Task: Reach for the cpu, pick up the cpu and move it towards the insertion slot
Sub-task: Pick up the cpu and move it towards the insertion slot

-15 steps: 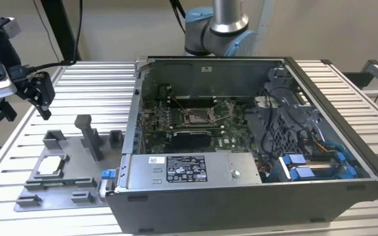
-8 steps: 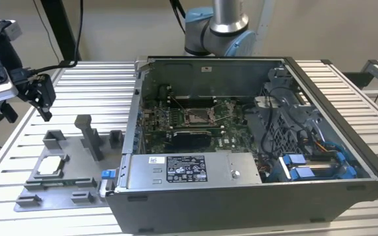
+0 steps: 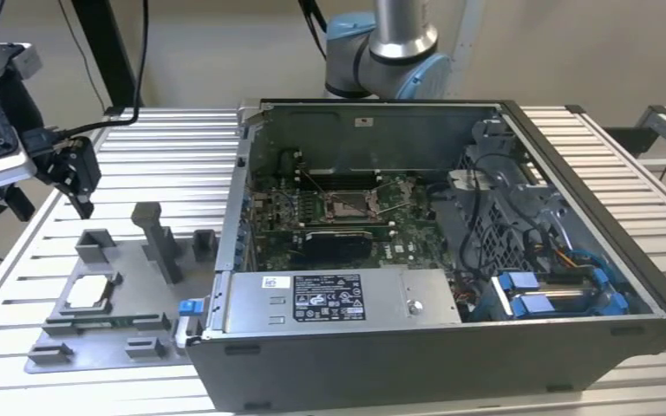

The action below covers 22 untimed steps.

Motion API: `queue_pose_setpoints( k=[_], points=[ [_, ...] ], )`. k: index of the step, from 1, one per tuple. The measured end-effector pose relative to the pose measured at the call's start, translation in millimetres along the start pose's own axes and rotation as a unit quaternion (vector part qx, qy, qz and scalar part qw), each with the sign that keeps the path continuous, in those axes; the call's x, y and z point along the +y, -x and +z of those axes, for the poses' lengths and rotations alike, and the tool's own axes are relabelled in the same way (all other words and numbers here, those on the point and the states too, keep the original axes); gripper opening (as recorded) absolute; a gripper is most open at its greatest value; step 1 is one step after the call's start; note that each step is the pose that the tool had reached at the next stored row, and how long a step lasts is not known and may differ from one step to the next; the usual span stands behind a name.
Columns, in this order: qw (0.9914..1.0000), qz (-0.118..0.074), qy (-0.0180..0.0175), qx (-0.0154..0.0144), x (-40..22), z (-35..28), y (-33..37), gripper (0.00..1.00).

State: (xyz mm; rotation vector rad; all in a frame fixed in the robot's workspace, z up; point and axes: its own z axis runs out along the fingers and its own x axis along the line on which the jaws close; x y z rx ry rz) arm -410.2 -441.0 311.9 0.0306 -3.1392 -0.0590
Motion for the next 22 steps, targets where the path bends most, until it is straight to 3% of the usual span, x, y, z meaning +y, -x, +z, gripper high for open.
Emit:
queue_pose_setpoints(
  k=[9,22],
  points=[
    [1.00000,0.000,0.0001,0.0015,0.0,0.8,0.0,1.00],
    [1.00000,0.000,-0.0003,0.0016,-0.4,11.6,0.0,1.00]
  ],
)
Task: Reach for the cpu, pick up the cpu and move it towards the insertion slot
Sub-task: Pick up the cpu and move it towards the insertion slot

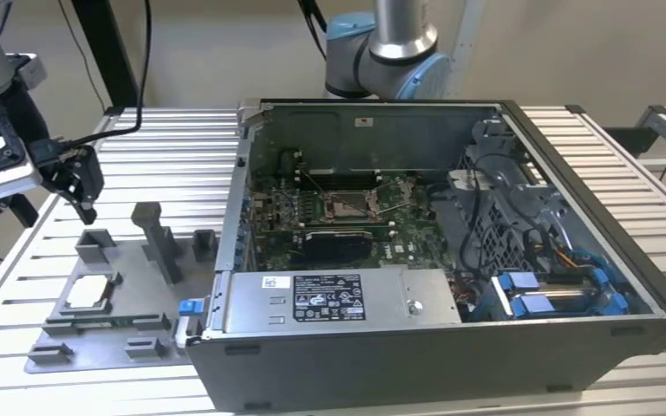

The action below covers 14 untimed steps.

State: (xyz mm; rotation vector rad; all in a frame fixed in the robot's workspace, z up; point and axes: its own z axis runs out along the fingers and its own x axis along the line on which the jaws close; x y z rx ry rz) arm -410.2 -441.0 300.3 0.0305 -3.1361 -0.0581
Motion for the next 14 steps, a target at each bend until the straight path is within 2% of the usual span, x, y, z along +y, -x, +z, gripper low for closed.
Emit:
queue_pose_setpoints(
  k=[14],
  points=[
    [1.00000,0.000,-0.0009,0.0000,-0.8,21.2,0.1,1.00]
  ],
)
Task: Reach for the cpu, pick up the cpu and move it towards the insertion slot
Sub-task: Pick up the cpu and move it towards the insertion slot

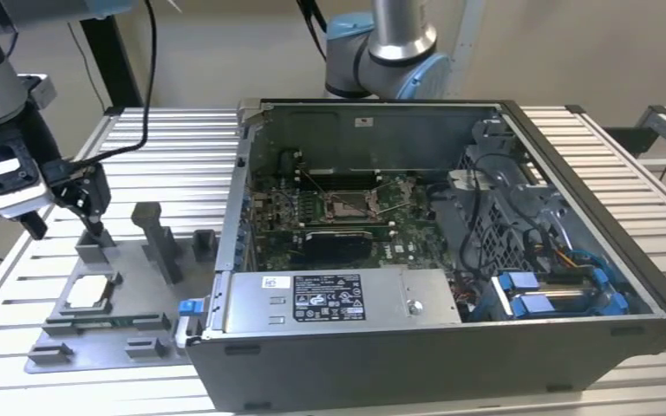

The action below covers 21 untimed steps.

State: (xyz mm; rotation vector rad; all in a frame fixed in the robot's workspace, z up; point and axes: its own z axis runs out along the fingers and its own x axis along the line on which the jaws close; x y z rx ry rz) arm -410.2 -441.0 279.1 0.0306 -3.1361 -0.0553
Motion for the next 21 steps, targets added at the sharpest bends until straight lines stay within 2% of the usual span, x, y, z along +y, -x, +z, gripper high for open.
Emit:
queue_pose_setpoints(
  k=[8,21],
  points=[
    [1.00000,0.000,-0.0001,0.0003,-0.4,10.8,0.0,1.00],
    [1.00000,0.000,-0.0001,0.0008,-7.4,28.5,0.0,1.00]
  ],
)
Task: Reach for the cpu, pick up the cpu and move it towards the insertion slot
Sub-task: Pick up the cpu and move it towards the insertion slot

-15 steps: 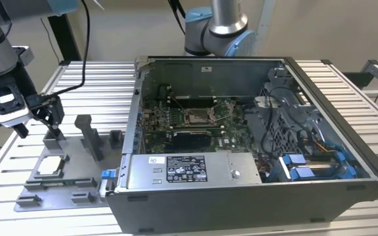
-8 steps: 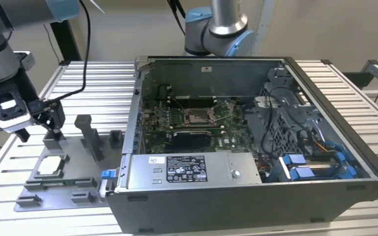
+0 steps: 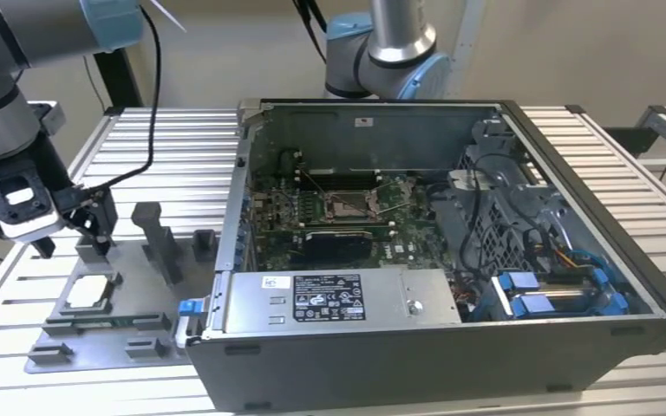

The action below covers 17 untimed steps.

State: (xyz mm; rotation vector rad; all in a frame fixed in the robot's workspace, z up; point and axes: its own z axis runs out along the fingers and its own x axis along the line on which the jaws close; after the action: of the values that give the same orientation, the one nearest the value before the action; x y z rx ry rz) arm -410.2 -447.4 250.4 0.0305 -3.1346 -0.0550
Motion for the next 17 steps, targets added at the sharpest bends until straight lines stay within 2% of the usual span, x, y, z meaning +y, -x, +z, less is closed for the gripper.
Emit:
queue_pose_setpoints(
  k=[11,14,17],
  points=[
    [1.00000,0.000,0.0000,-0.0001,-1.7,18.2,0.2,1.00],
    [1.00000,0.000,0.0000,0.0000,-5.6,21.4,0.0,1.00],
    [1.00000,0.000,0.0000,0.0000,-12.2,25.5,-0.3,1.00]
  ],
)
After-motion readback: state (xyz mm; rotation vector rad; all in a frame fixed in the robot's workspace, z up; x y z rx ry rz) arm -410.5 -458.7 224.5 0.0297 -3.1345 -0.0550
